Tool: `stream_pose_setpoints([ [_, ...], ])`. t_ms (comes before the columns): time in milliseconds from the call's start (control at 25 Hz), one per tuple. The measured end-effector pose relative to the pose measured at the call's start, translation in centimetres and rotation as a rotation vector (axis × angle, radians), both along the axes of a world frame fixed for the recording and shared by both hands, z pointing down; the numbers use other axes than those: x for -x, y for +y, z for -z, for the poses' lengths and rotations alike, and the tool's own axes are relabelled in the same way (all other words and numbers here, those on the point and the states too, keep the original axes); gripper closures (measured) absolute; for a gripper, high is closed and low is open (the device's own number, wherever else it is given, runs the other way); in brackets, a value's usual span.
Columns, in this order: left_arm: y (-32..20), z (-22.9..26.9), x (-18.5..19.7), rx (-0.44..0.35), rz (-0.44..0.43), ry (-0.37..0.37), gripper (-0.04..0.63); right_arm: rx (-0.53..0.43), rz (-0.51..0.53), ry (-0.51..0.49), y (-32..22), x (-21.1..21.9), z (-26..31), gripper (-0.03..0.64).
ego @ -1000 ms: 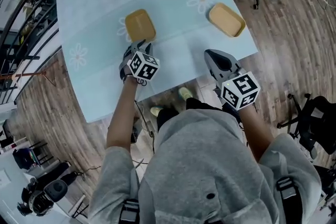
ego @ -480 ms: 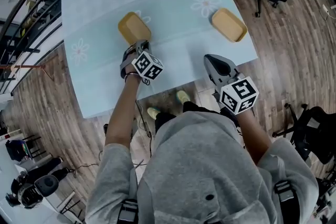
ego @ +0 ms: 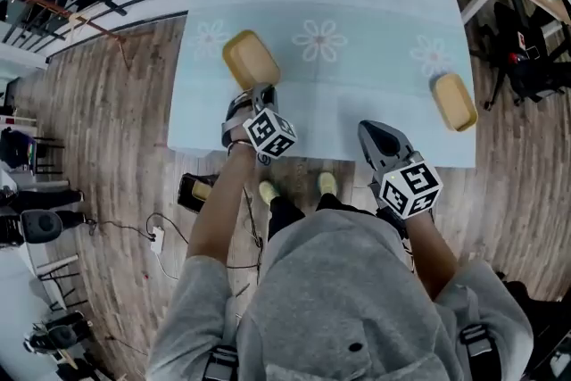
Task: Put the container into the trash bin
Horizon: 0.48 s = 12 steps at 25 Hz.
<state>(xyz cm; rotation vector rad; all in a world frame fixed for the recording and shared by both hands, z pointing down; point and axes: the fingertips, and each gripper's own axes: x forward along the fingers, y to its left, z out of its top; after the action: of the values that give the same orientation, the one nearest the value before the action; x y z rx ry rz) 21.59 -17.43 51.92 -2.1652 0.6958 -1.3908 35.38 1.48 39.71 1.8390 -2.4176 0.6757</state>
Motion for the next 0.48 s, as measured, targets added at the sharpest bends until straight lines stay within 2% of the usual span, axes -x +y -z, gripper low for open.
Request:
stream_pose_setpoints([
  [240,-0.2,0.0,15.4,0.003,0.287,-0.009,0.568,-0.007,0.225,-0.011,-4.2,8.5,0.3,0.592],
  [480,2.9,-0.5,29.9,0.032,0.55,-0.008,0.568,-0.005,0.448,-0.005,-7.3,18.4,1.2,0.592],
])
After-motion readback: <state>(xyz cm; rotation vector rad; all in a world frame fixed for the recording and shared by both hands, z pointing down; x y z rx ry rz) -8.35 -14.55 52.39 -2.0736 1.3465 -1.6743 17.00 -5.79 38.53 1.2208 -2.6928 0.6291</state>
